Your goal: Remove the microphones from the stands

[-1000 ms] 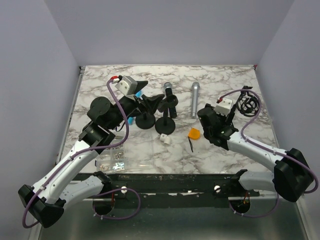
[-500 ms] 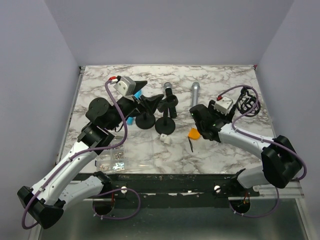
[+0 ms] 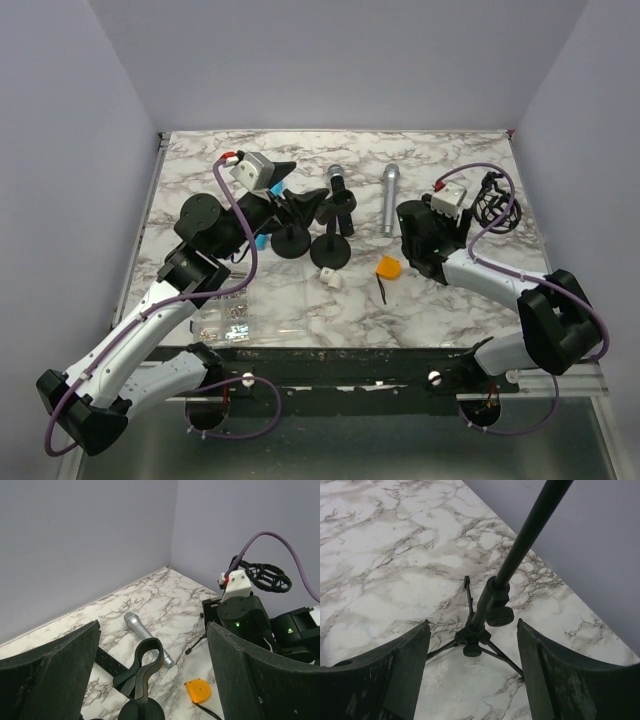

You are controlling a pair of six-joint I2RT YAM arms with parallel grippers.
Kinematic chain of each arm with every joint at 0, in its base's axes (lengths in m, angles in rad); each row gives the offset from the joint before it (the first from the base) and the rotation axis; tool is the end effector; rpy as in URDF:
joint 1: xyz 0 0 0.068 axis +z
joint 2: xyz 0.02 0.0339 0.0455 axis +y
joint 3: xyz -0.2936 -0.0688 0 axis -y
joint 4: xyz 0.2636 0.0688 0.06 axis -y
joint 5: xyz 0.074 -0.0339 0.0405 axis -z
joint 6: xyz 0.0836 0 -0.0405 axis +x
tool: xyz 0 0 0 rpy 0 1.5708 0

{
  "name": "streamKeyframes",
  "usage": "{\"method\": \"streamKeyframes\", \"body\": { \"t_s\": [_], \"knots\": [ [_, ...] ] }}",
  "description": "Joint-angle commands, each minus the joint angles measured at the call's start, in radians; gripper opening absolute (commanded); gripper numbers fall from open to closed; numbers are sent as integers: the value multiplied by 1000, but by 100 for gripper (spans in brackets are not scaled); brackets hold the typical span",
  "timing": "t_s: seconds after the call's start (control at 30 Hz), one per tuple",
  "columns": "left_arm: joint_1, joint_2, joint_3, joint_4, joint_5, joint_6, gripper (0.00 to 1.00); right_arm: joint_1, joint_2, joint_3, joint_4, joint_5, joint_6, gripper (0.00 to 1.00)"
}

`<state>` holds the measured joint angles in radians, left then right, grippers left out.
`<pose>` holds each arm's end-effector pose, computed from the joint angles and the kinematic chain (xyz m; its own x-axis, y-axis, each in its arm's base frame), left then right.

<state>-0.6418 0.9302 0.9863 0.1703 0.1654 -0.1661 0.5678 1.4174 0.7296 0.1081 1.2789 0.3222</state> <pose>0.1975 -0.1648 0.4587 0.0585 -0.2473 -0.9672 0.7388 0.6623 -0.1247 0.2951 0.0933 0.2290 -0.2732 -0.0662 -0.9597 0.6402 0.7321 -0.2327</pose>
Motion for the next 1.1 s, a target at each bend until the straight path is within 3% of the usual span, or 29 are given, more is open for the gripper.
{"method": "streamKeyframes", "body": {
  "t_s": [0.0,0.57,0.77,0.9,1.07],
  "knots": [
    [-5,8,5,14,13,-10,86,-33,6,9,123,-38,-114,71],
    [-5,17,6,15,19,-16,86,-77,43,-1,208,-102,-233,64],
    [-5,19,6,15,20,-18,86,-77,29,-2,147,-115,-207,64],
    [-4,18,6,15,22,-18,86,-77,40,1,132,-113,-205,54],
    [-5,15,6,15,21,-18,86,-77,44,16,77,-94,-157,57]
  ]
}}
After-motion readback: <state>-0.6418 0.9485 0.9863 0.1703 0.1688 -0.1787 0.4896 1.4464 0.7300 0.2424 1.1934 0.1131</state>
